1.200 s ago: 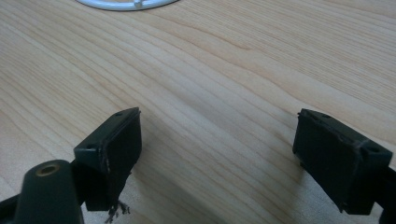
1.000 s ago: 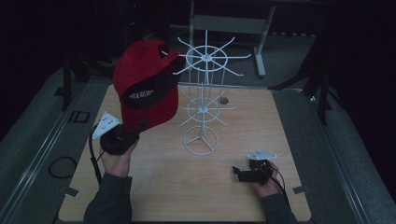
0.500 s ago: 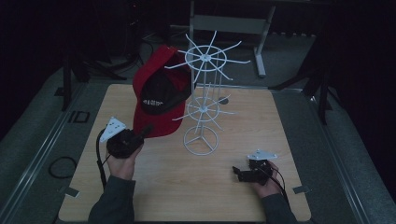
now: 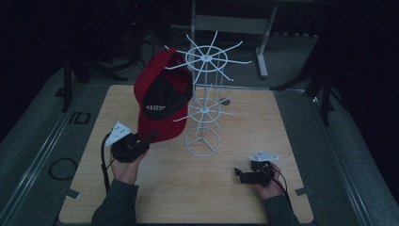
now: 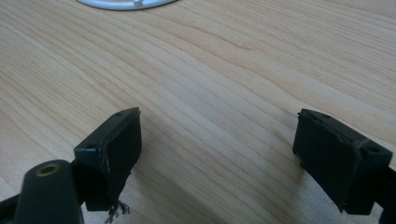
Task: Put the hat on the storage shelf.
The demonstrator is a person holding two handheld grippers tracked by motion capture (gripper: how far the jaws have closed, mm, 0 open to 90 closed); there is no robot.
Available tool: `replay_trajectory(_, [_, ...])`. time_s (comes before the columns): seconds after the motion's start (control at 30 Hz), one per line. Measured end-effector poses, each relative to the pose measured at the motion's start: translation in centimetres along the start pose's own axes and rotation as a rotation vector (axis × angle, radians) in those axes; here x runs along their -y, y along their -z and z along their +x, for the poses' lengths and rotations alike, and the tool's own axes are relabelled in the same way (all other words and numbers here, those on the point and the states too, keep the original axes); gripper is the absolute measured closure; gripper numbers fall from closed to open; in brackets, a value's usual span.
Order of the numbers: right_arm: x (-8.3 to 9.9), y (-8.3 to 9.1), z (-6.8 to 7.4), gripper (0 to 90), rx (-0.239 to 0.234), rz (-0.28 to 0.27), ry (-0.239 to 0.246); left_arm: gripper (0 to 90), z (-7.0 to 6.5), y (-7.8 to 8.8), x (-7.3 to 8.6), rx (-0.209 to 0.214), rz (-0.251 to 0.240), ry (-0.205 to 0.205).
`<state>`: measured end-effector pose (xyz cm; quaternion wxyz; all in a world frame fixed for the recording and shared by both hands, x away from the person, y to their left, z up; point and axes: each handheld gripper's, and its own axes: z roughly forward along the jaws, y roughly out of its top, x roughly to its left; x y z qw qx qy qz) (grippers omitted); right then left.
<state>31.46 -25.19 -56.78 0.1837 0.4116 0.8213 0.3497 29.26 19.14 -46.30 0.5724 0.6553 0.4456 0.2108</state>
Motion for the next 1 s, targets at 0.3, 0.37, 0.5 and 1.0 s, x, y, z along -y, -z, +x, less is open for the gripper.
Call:
replay_trajectory(0.3, [0.0,0.0,0.0,15.3,0.0,0.001,0.002,50.7,0.7,0.4,0.8,-0.024,0.013,0.032])
replay_trajectory(0.37, [0.0,0.0,0.0,15.3,0.0,0.001,0.002,48.1,0.8,0.6,0.8,-0.025,0.021,0.033])
replay_trajectory(0.5, [0.0,0.0,0.0,15.3,0.0,0.001,0.002,42.7,1.2,1.0,0.8,-0.03,0.033,0.04])
replay_trajectory(1.0, [0.0,0.0,0.0,15.3,-0.001,0.001,0.003,32.7,1.4,1.0,1.6,-0.03,0.087,-0.01])
